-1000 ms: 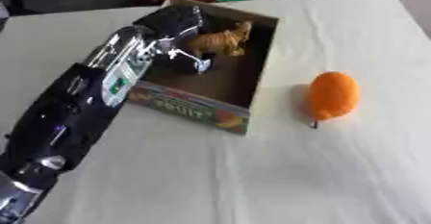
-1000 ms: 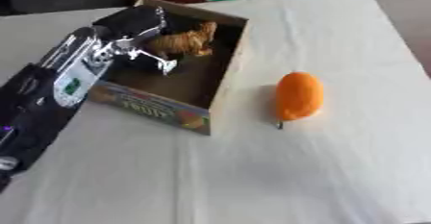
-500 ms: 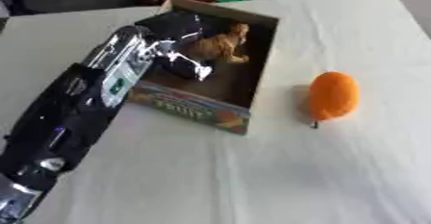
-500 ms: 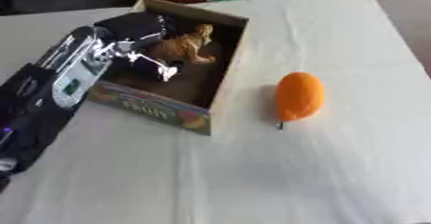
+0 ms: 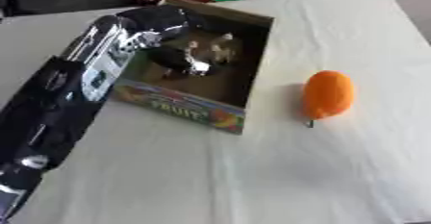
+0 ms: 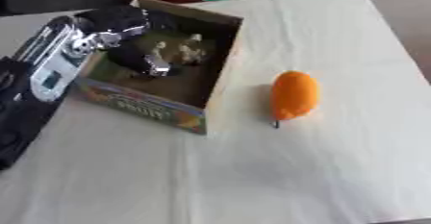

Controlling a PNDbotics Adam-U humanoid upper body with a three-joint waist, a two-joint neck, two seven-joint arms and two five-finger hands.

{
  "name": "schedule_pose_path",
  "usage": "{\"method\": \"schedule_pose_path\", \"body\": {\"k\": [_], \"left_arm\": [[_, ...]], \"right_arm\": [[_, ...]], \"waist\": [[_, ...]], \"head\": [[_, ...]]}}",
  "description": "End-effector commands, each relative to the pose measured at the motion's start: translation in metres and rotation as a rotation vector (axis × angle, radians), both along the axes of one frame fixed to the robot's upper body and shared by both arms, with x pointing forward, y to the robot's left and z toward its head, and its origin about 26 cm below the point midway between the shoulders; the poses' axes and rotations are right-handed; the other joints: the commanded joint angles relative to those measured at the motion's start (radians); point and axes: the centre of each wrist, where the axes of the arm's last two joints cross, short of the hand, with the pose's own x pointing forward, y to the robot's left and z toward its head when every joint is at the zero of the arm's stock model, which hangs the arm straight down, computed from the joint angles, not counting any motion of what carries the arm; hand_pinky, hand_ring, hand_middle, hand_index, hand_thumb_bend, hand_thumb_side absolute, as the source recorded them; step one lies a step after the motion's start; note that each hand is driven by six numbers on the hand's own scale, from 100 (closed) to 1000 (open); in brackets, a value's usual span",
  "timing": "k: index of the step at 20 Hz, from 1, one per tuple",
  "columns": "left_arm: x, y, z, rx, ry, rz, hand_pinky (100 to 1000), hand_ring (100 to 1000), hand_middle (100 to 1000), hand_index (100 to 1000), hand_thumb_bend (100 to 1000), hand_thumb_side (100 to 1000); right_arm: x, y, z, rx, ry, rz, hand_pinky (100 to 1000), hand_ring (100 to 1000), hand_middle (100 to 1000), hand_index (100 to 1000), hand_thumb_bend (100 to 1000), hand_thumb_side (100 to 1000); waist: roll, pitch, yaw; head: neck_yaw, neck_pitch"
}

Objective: Pick up objects on the table and place them in the box.

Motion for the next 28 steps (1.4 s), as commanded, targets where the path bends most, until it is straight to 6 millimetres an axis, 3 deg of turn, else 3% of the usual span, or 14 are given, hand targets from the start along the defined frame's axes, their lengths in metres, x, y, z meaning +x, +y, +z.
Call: {"method": "schedule_pose_path", "body": {"k": [1,4,12,19,22,25,28], "left_arm": [[-0.01,0.011,0.022,-0.036,-0.062,0.004,685,898,864,931,514,900],[-0.02,0.015,0.031,-0.092,-0.092,-0.022,671,875,840,911,397,872],[-0.056,0.026,0.053,-0.289,-0.131,-0.126,650,813,788,869,251,861],[-0.11,0.038,0.061,-0.508,-0.262,-0.199,649,770,763,855,105,807],[-0.133,0.046,0.055,-0.672,-0.348,-0.198,648,758,750,859,100,803],[-0.134,0.06,0.036,-0.798,-0.452,-0.177,633,747,736,845,100,751],[-0.132,0.072,0.013,-0.891,-0.507,-0.179,631,738,734,842,100,757]], "right_arm": [[-0.004,-0.002,0.008,-0.013,-0.019,-0.005,743,1000,622,807,100,827],[-0.004,-0.003,0.007,-0.013,-0.017,-0.009,743,1000,622,807,100,826],[-0.005,-0.005,0.011,-0.022,-0.024,-0.017,745,1000,631,810,100,814],[-0.006,-0.006,0.025,-0.088,-0.058,-0.029,752,1000,664,825,100,784],[-0.007,-0.007,0.033,-0.134,-0.077,-0.049,759,1000,692,838,100,768],[-0.009,-0.008,0.043,-0.205,-0.097,-0.076,770,1000,724,853,100,755],[-0.01,-0.008,0.052,-0.295,-0.113,-0.102,784,1000,754,869,100,727]], "waist": [[-0.003,-0.03,0.003],[-0.003,-0.035,0.01],[-0.008,-0.054,0.038],[-0.025,-0.074,0.076],[-0.035,-0.081,0.095],[-0.05,-0.082,0.113],[-0.059,-0.081,0.122]], "head": [[-0.009,0.01],[-0.019,0.019],[-0.04,0.037],[-0.056,0.058],[-0.066,0.064],[-0.078,0.063],[-0.088,0.063]]}}
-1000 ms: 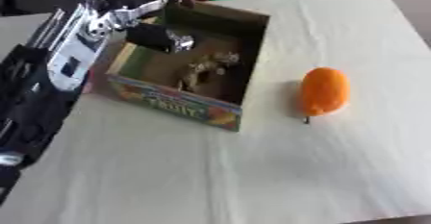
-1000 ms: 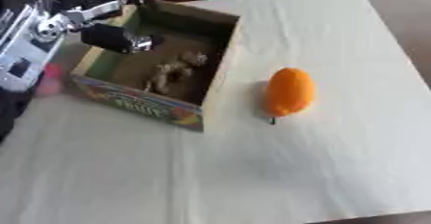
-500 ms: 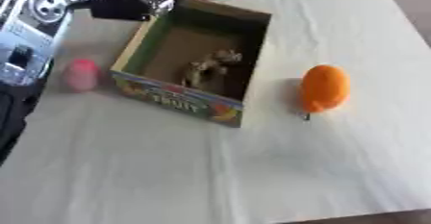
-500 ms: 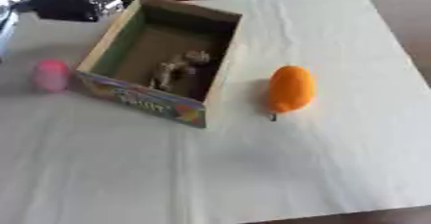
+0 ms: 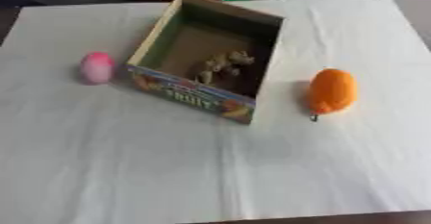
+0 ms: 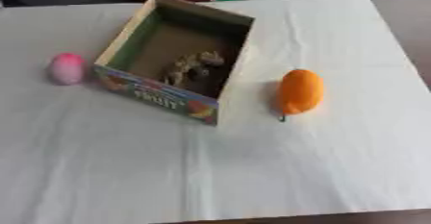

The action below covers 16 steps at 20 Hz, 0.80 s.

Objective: Pick up objects on the table and place them in the box.

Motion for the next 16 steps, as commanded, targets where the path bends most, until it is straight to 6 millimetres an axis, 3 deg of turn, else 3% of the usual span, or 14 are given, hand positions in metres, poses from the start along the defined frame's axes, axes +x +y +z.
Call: {"method": "schedule_pose_path", "body": {"k": [1,10,16], "left_arm": [[-0.006,0.013,-0.006,-0.106,-0.119,0.0,629,733,731,841,100,773],[-0.01,0.04,-0.073,-0.448,-0.274,-0.061,619,706,701,823,100,861],[-0.014,0.037,-0.109,-0.589,-0.241,-0.029,620,689,685,809,100,903]], "right_arm": [[-0.005,-0.003,0.02,-0.139,-0.046,-0.042,790,1000,767,874,100,714],[0.004,-0.016,0.035,-0.397,-0.073,-0.105,813,1000,827,904,100,748],[0.014,-0.022,0.037,-0.51,-0.071,-0.128,825,1000,853,914,100,801]], "waist": [[-0.006,-0.022,0.007],[-0.01,-0.03,0.044],[-0.011,-0.026,0.071]], "head": [[-0.014,0.005],[-0.01,0.016],[0.006,0.012]]}}
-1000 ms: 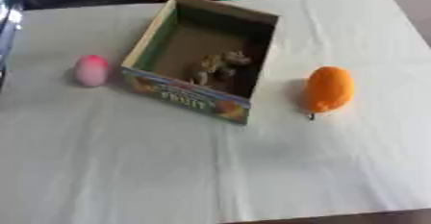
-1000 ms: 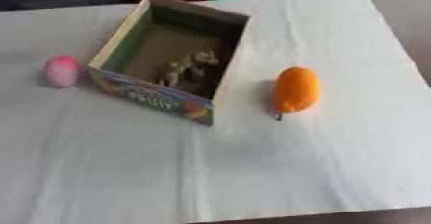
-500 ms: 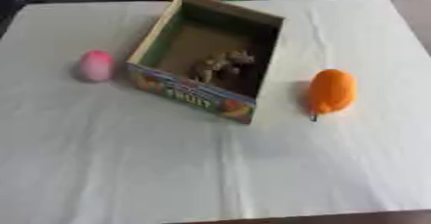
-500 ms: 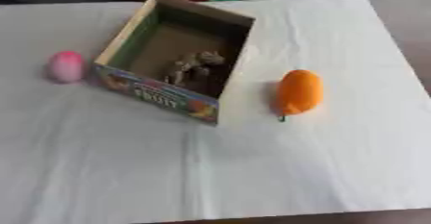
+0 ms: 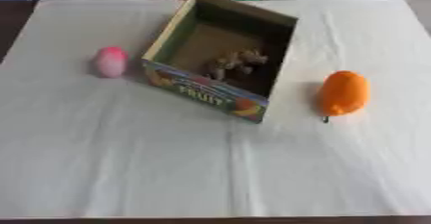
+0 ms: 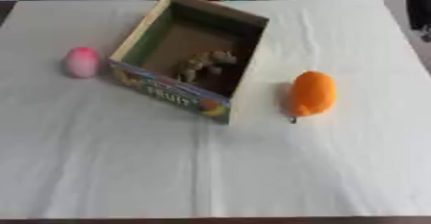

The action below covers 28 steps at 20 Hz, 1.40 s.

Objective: Pick up objects on the table and place them in the box.

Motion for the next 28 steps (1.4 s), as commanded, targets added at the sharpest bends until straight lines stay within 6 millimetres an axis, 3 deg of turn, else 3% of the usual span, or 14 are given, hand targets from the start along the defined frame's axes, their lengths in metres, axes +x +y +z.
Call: {"method": "schedule_pose_path", "body": {"k": [1,8,17,28], "left_arm": [[-0.003,-0.002,-0.002,-0.065,-0.016,0.009,619,685,680,805,100,909],[-0.003,-0.008,-0.012,-0.13,0.017,0.016,616,677,672,795,100,911],[-0.004,-0.014,-0.02,-0.141,0.055,0.005,615,671,665,789,100,906],[-0.003,-0.018,-0.02,-0.134,0.075,-0.012,614,669,661,786,100,891]], "right_arm": [[0.002,-0.006,0.011,-0.089,-0.02,-0.03,827,1000,856,916,100,813],[0.015,-0.012,0.004,-0.188,0.019,-0.056,846,1000,875,936,100,880],[0.03,-0.027,-0.013,-0.33,0.148,-0.131,886,1000,893,966,100,925],[0.037,-0.045,-0.026,-0.508,0.297,-0.266,915,1000,945,993,100,908]], "waist": [[-0.002,-0.018,0.007],[-0.001,-0.013,0.025],[-0.004,-0.013,0.034],[-0.015,-0.006,0.033]], "head": [[0.013,0.002],[0.033,0.004],[0.015,-0.006],[-0.008,-0.019]]}}
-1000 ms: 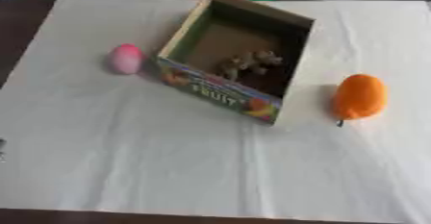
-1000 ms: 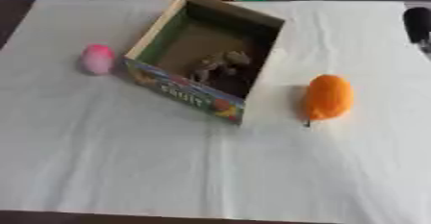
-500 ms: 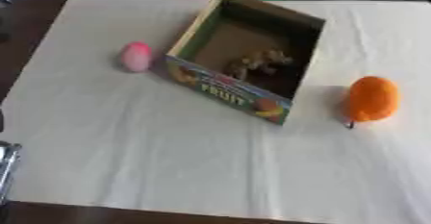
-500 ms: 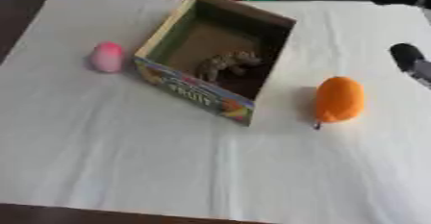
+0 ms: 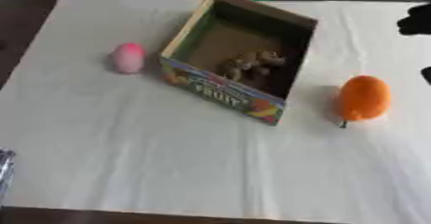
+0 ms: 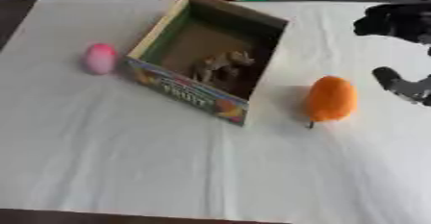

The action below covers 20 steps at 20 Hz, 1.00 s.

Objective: Pick up objects on the table and place them in the box.

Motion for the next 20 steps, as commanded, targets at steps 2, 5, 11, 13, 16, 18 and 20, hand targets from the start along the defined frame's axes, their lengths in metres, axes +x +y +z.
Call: {"method": "schedule_pose_path", "body": {"k": [2,5,11,13,16,18,20], "left_arm": [[-0.001,-0.003,0.008,0.015,-0.021,-0.012,615,668,659,785,100,884],[-0.001,-0.004,0.008,0.018,-0.015,-0.017,615,668,659,785,100,883],[0.0,-0.006,0.007,0.02,-0.007,-0.028,614,666,651,782,100,880],[0.0,-0.007,0.007,0.02,-0.004,-0.029,614,665,650,781,100,878],[0.0,-0.008,0.006,0.023,0.0,-0.033,614,665,648,782,100,875],[0.0,-0.008,0.006,0.025,0.005,-0.037,615,665,645,781,100,871],[0.0,-0.009,0.006,0.026,0.009,-0.039,615,663,641,781,100,867]], "right_arm": [[-0.003,-0.012,0.013,-0.096,0.0,-0.057,915,1000,948,998,100,933],[0.0,-0.015,0.009,-0.104,0.011,-0.087,914,1000,947,1000,100,952],[0.007,-0.017,0.0,-0.089,0.026,-0.148,912,1000,958,1000,154,1000],[0.009,-0.017,-0.001,-0.075,0.019,-0.16,914,1000,963,1000,156,1000],[0.013,-0.015,-0.003,-0.069,0.017,-0.153,918,1000,966,1000,151,1000],[0.016,-0.014,-0.004,-0.07,0.027,-0.147,919,1000,968,1000,161,1000],[0.019,-0.013,-0.006,-0.076,0.045,-0.147,908,1000,965,1000,153,983]], "waist": [[-0.005,-0.013,0.0],[-0.006,-0.01,0.002],[-0.007,-0.006,0.008],[-0.007,-0.006,0.009],[-0.007,-0.006,0.012],[-0.007,-0.006,0.013],[-0.008,-0.006,0.013]], "head": [[-0.006,-0.009],[-0.01,-0.012],[-0.02,-0.017],[-0.026,-0.016],[-0.028,-0.017],[-0.03,-0.019],[-0.032,-0.021]]}}
